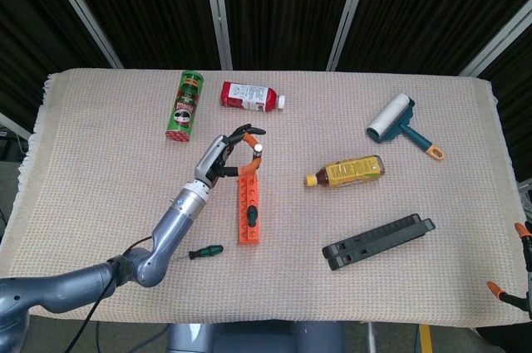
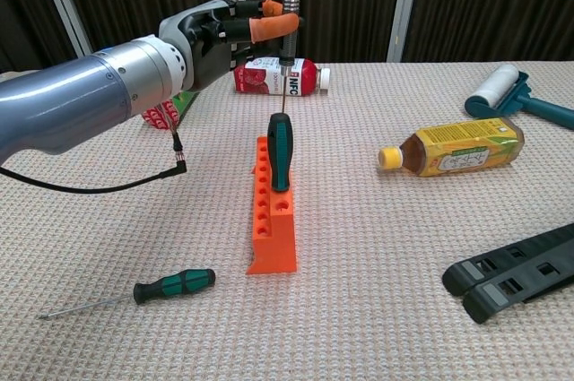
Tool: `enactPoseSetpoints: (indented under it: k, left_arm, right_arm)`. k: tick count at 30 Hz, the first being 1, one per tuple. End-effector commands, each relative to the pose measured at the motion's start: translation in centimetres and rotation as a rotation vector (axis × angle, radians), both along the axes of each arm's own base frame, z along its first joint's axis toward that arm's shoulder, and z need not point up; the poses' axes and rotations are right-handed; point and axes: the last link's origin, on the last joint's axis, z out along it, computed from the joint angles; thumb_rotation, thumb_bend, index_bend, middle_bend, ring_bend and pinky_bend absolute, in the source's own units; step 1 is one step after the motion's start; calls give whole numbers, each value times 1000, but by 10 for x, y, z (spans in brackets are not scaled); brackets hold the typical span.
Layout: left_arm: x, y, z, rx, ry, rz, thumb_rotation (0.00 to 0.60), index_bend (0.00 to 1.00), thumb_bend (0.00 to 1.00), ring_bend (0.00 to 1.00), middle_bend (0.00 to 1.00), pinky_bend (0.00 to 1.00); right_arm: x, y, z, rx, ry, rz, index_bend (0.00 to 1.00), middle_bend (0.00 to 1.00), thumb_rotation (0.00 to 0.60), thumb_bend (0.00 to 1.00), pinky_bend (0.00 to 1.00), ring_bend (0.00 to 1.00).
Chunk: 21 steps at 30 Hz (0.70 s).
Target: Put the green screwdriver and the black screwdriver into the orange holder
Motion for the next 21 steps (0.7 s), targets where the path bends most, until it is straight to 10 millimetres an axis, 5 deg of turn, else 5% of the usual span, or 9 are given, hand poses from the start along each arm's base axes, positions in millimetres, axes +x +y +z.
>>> enactPoseSetpoints:
  k: [1,21]
  left_arm:
    - [-2,-1,-1,-3,8,-1,600,695,394,1,210,0]
    - [-17,-13,-19,-13,66,-46,600,696,407,1,213,0]
  right_arm:
    - [0,0,0,1,0,-1,0,0,600,0,0,0]
    - [-1,0,0,3,-2,-5,0,0,600,0,0,0]
